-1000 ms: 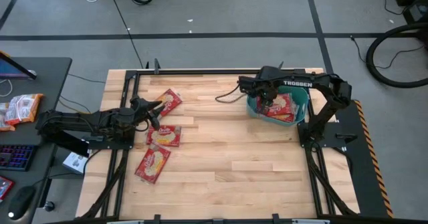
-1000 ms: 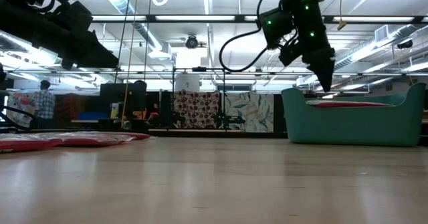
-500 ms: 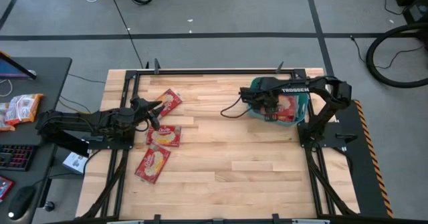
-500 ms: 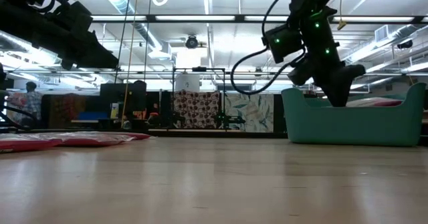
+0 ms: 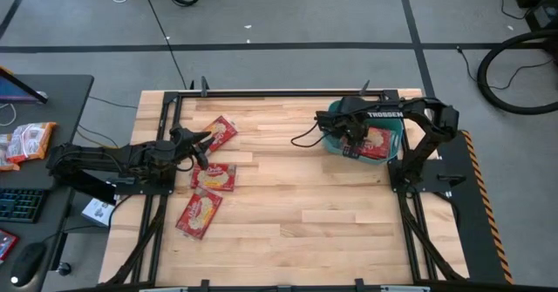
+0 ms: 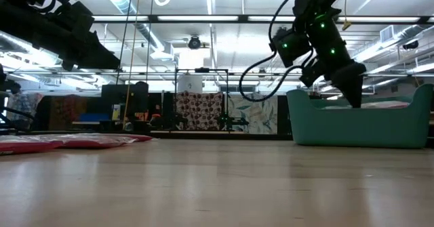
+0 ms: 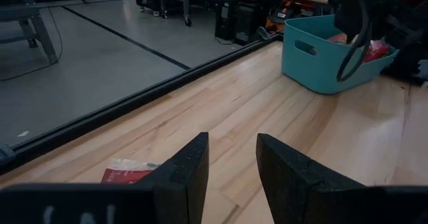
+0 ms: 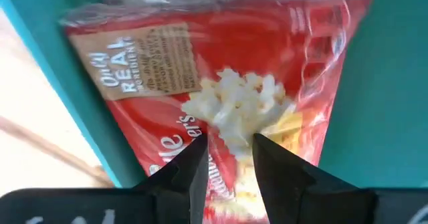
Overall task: Sort popcorn bags into baskets
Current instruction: Put the red popcorn bag into the green container
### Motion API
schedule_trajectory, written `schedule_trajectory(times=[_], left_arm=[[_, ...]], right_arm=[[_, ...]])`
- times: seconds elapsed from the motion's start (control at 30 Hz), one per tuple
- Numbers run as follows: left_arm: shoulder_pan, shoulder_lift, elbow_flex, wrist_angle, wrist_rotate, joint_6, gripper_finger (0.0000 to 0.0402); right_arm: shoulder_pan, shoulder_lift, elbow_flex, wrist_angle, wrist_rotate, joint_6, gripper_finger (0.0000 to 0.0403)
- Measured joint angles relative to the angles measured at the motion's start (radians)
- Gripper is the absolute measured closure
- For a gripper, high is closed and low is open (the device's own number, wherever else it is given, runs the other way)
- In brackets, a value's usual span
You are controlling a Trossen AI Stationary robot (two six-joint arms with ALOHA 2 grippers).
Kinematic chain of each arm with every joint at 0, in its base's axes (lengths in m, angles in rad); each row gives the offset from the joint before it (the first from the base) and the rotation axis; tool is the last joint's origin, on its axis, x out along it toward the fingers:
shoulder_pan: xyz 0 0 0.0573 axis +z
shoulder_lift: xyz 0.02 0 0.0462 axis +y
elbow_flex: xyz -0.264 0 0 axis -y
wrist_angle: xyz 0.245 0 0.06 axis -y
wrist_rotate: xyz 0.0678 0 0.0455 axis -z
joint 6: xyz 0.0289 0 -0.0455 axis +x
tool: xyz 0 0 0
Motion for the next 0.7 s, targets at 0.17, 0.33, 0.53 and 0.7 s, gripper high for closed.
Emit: schedule_trajectory(times=[0.17, 0.33, 0.53, 0.7], left_arm=[[0.0, 0.0, 0.0, 0.0, 0.0, 0.0, 0.0272], [0.0, 0.0, 0.0, 0.001, -0.001, 0.0, 0.0272], [0.0, 0.0, 0.0, 0.002, -0.008, 0.0, 0.0272], [0.0, 0.0, 0.0, 0.001, -0.008, 0.0, 0.0272]], right_arm=[[0.022, 0.0, 0.088, -0.091, 0.024, 0.014, 0.0281], [0.051, 0.0, 0.197, -0.142, 0.065, 0.051, 0.0281], [0.135, -0.001, 0.33, 0.01, 0.132, 0.027, 0.0283], [0.186, -0.001, 0.381, 0.219, 0.192, -0.01, 0.0286]])
